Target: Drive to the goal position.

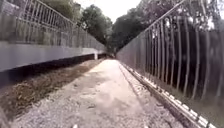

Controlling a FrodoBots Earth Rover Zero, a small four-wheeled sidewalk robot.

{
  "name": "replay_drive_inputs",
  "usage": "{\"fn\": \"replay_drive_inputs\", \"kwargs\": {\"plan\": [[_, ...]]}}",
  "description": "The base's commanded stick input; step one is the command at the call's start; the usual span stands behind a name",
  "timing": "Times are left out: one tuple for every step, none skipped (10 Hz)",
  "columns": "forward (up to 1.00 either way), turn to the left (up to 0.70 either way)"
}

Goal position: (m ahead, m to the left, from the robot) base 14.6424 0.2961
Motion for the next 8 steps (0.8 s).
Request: {"fn": "replay_drive_inputs", "kwargs": {"plan": [[0.50, 0.00], [0.50, 0.00], [0.50, 0.00], [0.50, 0.00], [0.50, 0.00], [0.50, 0.00], [0.50, 0.00], [0.50, 0.00]]}}
